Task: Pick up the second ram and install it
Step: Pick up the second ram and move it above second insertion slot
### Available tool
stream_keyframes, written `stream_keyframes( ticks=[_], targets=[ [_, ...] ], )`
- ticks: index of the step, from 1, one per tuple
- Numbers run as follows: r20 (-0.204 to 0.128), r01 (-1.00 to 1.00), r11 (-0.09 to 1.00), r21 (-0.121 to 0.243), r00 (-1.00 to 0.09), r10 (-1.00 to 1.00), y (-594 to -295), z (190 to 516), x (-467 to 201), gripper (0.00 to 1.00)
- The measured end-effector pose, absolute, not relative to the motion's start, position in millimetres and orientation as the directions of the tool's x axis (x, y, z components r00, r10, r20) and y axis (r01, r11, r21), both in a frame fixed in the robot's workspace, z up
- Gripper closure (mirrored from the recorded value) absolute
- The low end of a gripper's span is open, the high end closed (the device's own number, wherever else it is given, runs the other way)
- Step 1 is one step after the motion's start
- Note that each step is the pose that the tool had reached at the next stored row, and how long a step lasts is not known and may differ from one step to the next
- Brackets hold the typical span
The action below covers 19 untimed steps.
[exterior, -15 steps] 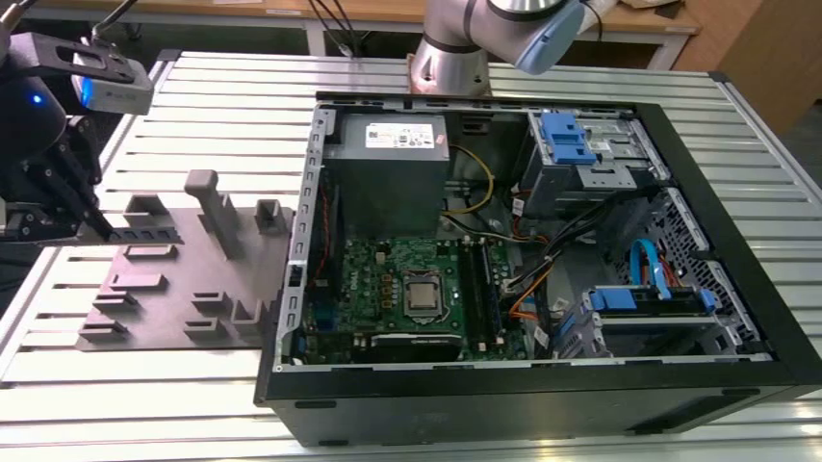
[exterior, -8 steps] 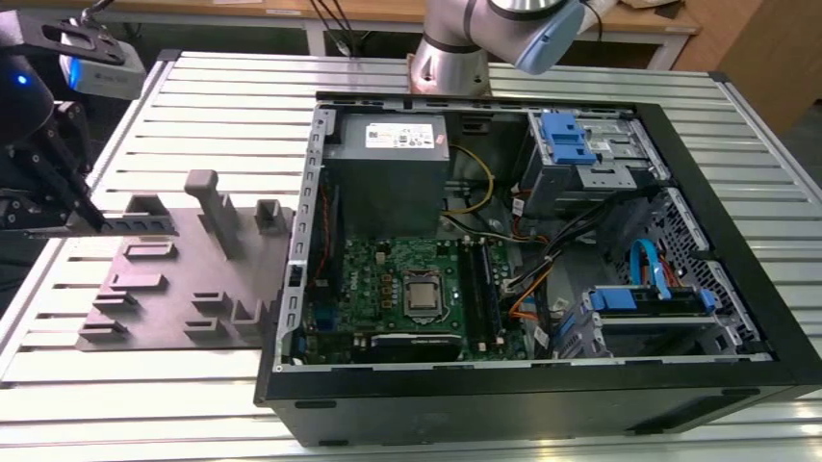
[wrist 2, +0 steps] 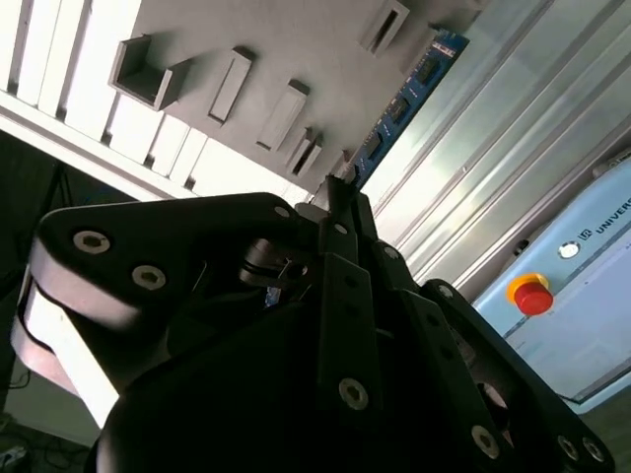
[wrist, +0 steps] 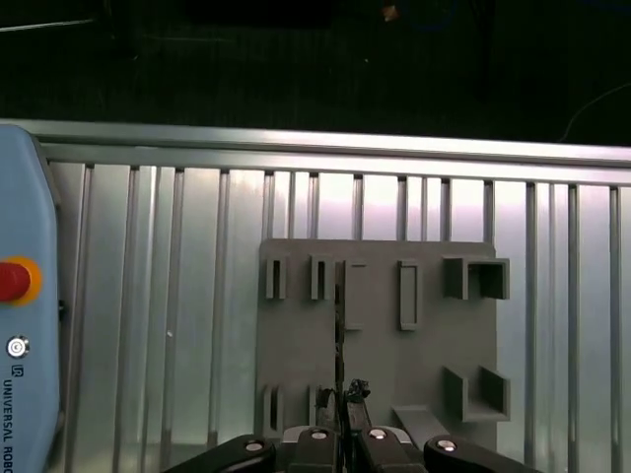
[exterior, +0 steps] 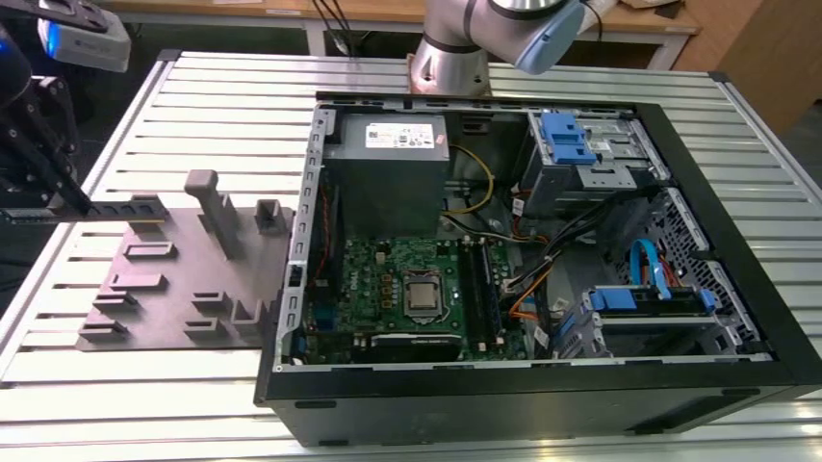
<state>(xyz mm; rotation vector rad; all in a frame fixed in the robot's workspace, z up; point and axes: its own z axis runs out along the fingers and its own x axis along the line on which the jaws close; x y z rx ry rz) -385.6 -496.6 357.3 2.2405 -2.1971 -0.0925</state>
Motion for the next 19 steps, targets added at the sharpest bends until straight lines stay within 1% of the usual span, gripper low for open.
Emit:
stream_keyframes(
  ticks=[15, 19],
  targets=[
    [-0.041, -0.999, -0.020, 0.043, 0.019, -0.999, -496.6, 412.5, -385.6, 0.86],
    [-0.042, -0.999, -0.021, 0.043, 0.019, -0.999, -496.6, 415.7, -385.6, 0.86]
  ],
)
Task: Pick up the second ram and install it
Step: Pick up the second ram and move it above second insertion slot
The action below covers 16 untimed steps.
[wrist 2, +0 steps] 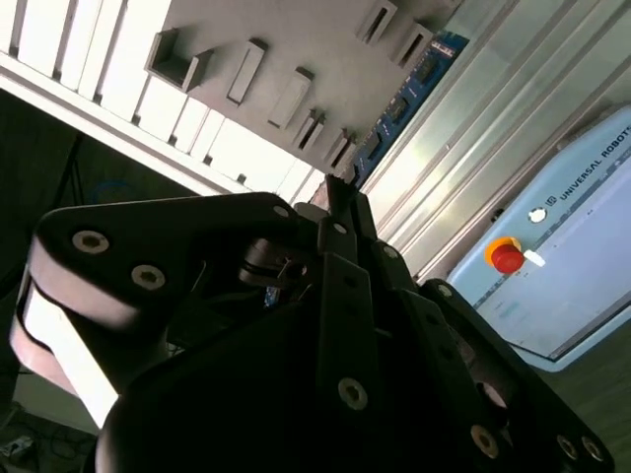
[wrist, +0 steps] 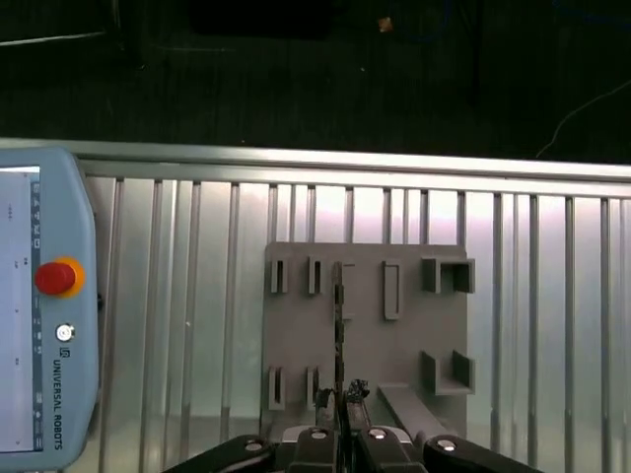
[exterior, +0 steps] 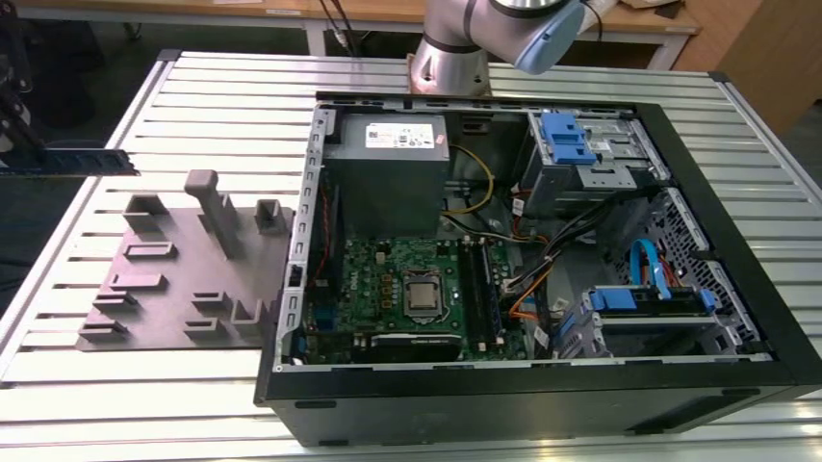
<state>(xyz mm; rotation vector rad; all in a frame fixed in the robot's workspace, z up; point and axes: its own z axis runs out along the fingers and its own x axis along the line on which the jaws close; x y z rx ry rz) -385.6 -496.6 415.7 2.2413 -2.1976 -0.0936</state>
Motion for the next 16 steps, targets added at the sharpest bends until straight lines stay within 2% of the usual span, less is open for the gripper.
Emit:
stream_keyframes(
  ticks=[16],
  targets=[
    [-0.042, -0.999, -0.021, 0.044, 0.019, -0.999, -496.6, 413.4, -329.3, 0.86]
  ],
)
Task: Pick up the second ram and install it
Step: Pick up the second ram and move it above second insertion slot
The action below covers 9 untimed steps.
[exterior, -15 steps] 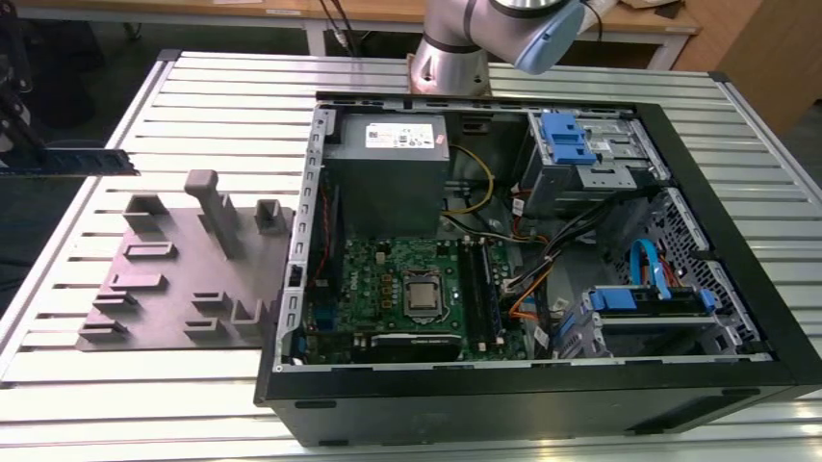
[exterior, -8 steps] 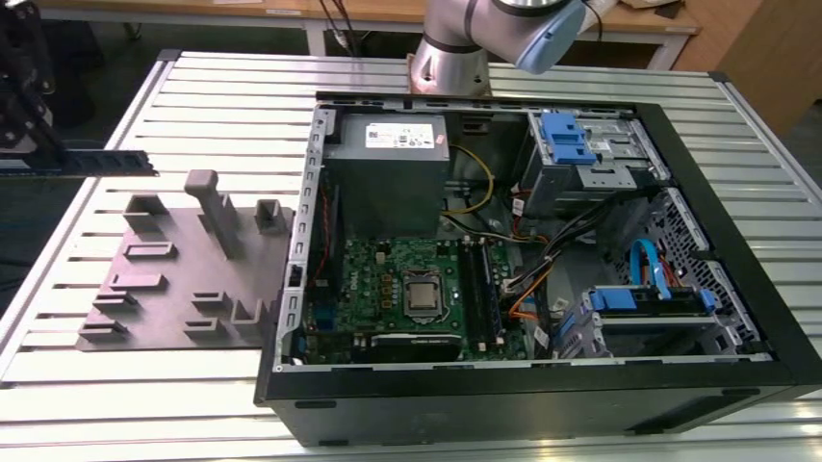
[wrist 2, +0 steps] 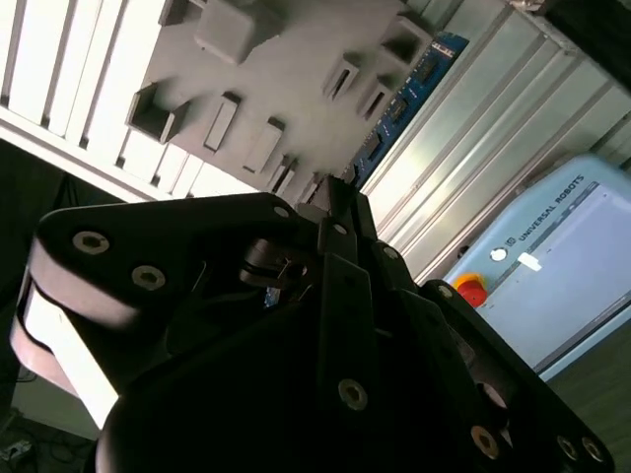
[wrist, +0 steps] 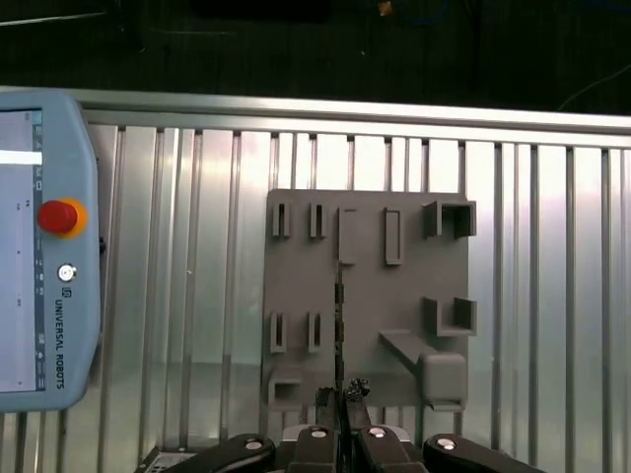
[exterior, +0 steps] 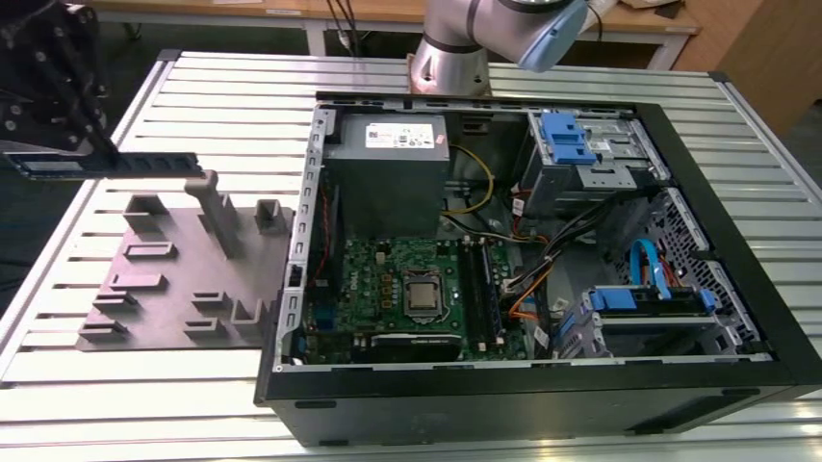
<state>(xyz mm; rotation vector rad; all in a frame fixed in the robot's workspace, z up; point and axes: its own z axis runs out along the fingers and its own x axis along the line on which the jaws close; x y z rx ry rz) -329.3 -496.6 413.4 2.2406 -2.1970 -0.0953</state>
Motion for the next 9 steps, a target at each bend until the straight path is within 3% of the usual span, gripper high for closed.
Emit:
stream_keyframes(
  ticks=[9],
  targets=[
    [-0.042, -0.999, -0.020, 0.048, 0.018, -0.999, -496.5, 413.1, -290.2, 0.86]
  ],
)
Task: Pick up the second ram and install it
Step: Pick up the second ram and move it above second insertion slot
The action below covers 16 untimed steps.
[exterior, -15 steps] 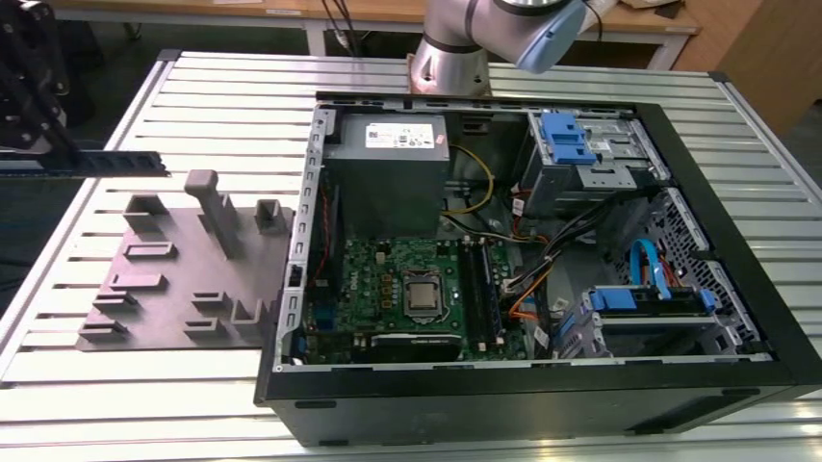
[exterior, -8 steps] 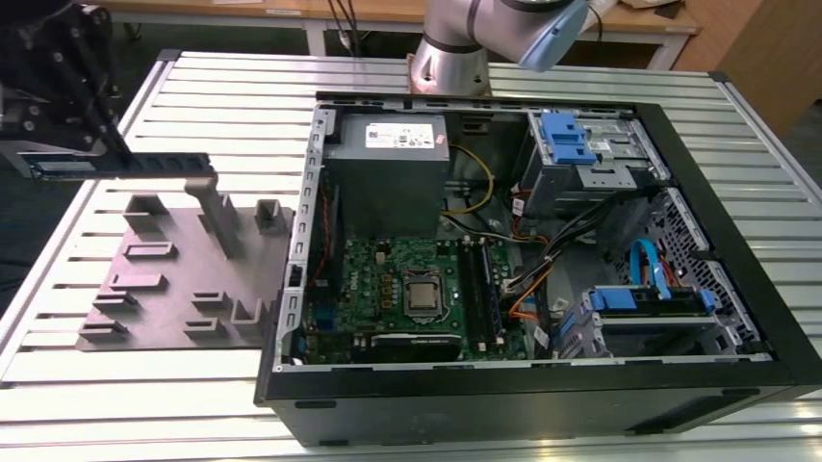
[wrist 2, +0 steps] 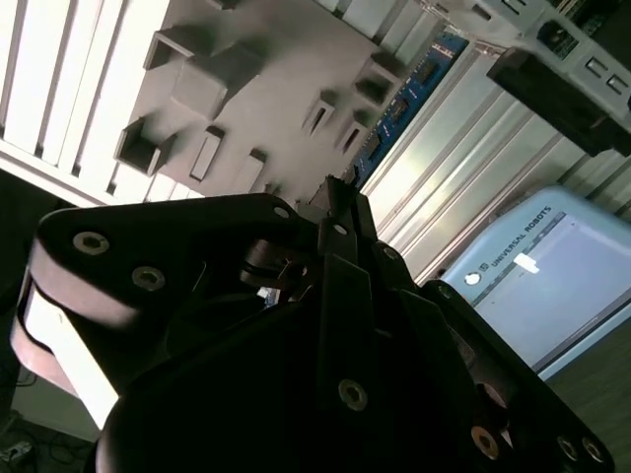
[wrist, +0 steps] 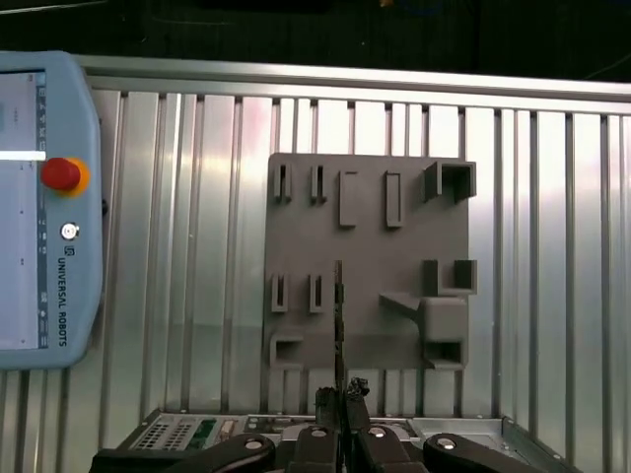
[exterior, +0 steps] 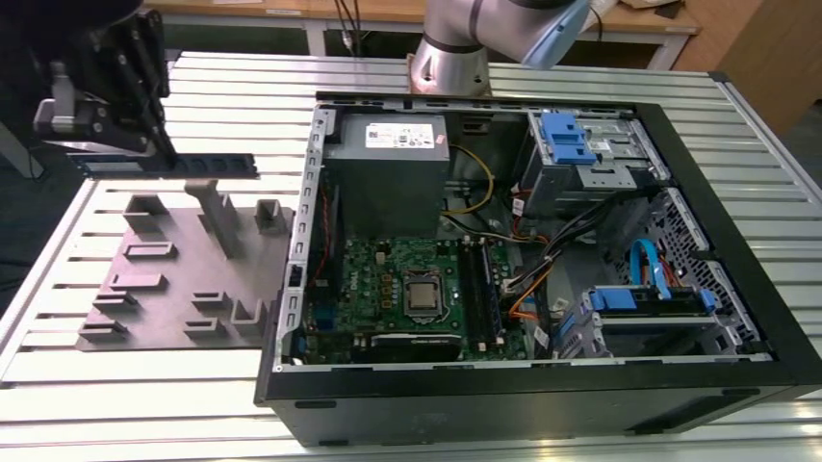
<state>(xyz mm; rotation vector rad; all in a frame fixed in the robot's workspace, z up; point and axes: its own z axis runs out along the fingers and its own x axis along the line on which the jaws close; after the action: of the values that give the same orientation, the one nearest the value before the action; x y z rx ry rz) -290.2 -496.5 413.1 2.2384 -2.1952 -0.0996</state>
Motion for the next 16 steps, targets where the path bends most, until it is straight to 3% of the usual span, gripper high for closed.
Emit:
stream_keyframes(
  ticks=[16],
  targets=[
    [-0.042, -0.998, -0.021, 0.056, 0.018, -0.999, -496.5, 413.1, -239.3, 0.86]
  ],
)
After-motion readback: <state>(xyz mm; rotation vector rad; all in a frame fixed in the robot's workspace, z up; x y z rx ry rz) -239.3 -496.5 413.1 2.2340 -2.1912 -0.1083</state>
